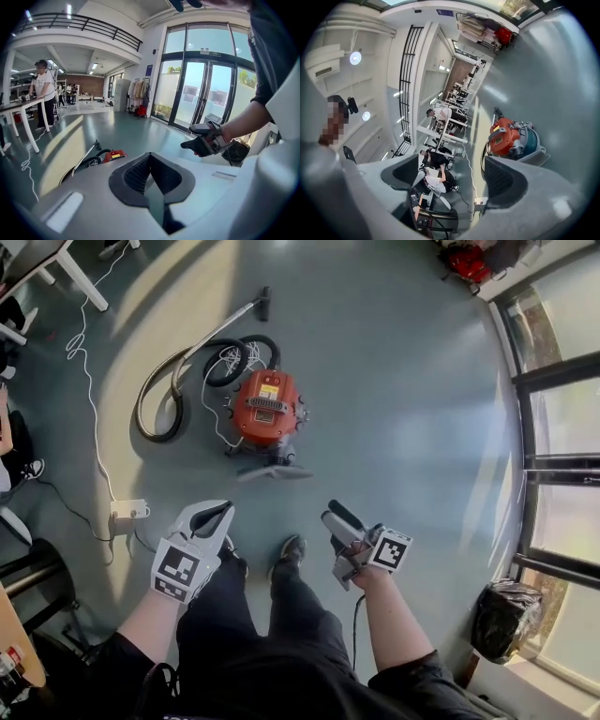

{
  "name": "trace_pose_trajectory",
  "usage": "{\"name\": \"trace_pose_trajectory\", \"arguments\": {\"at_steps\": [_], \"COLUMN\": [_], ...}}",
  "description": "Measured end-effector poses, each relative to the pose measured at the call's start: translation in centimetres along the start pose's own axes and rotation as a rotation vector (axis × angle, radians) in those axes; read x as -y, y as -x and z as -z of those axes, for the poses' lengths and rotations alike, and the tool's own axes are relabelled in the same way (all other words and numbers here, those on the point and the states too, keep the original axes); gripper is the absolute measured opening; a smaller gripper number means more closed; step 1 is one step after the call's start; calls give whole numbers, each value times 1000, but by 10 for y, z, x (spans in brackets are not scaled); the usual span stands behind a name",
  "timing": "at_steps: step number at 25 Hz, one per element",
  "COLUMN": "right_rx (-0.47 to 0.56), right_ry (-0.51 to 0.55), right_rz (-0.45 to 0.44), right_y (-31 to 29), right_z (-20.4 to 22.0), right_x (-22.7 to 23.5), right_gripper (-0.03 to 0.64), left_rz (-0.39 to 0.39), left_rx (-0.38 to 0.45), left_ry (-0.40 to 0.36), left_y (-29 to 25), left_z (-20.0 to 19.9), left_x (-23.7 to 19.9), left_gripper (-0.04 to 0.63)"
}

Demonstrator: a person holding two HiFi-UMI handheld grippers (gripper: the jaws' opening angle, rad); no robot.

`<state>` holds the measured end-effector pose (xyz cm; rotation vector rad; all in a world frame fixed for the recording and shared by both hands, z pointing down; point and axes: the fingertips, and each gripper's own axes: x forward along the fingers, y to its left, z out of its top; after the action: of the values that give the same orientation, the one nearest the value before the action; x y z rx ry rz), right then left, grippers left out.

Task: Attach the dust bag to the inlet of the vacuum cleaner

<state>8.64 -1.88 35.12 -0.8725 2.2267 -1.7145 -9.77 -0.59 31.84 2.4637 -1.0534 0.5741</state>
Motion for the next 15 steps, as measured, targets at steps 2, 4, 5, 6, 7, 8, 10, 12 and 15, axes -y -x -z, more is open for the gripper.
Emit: {"name": "trace_pose_trajectory", "arguments": {"at_steps": [2, 4, 5, 6, 7, 8, 10, 12, 15], "right_rx": [-18, -27, -25, -24, -25, -32, -66, -109, -147], "right_ry": [9, 18, 19, 18, 21, 31, 56, 68, 100], "right_rz": [-18, -31, -39, -50, -61, -68, -79, -96, -98], "right_y": [9, 17, 21, 25, 28, 31, 36, 38, 42], "right_z": [-2, -5, -7, -8, -9, -9, -2, 10, 24], "right_x": [-21, -37, -43, -50, -57, -62, -71, -78, -89], "right_gripper": [426, 426, 426, 426, 426, 426, 426, 426, 426], "left_rz": [-3, -10, -15, -23, -35, -49, -83, -116, -131], "left_rx": [3, 5, 7, 7, 6, 7, 17, 37, 48], "left_ry": [16, 34, 46, 58, 63, 61, 49, 47, 42], "left_y": [16, 27, 32, 36, 42, 48, 61, 76, 96], "left_z": [-17, -31, -37, -41, -44, -48, -57, -65, -69], "left_x": [15, 27, 33, 40, 47, 55, 69, 79, 97], "left_gripper": [17, 17, 17, 17, 17, 17, 17, 17, 17]}}
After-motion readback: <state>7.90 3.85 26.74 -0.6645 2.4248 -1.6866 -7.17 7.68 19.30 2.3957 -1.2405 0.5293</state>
